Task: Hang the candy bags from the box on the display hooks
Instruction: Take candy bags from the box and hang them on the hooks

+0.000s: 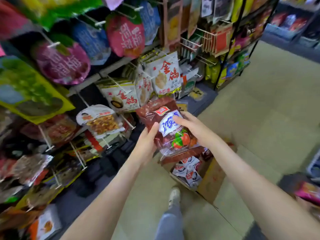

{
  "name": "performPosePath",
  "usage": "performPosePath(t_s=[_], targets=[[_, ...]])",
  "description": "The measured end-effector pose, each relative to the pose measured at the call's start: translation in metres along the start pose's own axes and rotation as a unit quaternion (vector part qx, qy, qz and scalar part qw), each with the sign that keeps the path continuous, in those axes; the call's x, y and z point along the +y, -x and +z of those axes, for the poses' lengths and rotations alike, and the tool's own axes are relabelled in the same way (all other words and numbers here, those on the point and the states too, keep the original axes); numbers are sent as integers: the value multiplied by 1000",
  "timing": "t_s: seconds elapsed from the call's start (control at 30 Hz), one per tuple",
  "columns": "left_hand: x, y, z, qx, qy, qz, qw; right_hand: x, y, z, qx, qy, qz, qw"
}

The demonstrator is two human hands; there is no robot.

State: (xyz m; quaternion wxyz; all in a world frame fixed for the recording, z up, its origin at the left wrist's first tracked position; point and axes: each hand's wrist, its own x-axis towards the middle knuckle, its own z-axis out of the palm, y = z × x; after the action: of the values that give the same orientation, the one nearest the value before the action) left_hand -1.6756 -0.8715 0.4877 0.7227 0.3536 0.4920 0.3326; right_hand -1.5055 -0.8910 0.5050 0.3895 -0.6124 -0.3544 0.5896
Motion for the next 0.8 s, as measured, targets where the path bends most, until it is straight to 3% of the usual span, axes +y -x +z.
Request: performPosePath(t_s=[0.1, 0.3, 0.43, 0.5, 0.57, 0.7, 0.8], targets=[[34, 54, -39, 13, -33, 54, 998, -26, 27, 56, -46, -11, -45, 998], [102, 131, -113, 215, -74, 152, 962, -82, 74, 164, -55, 70, -206, 974], [134, 155, -172, 289, -51, 189, 937, -113, 91, 230, -64, 131, -278, 950], [150, 174, -199, 321, -70, 223, 918, -131, 99, 263, -81, 139, -305, 939], [171, 204, -219, 351, -120, 305, 877, -149, 109, 299, -94, 132, -325, 932], [215, 260, -272, 383, -165, 421, 806, -182, 126, 377, -133, 37, -351, 926], [245, 283, -328, 334, -125, 444, 822, -207, 134, 437, -150, -21, -357, 922]])
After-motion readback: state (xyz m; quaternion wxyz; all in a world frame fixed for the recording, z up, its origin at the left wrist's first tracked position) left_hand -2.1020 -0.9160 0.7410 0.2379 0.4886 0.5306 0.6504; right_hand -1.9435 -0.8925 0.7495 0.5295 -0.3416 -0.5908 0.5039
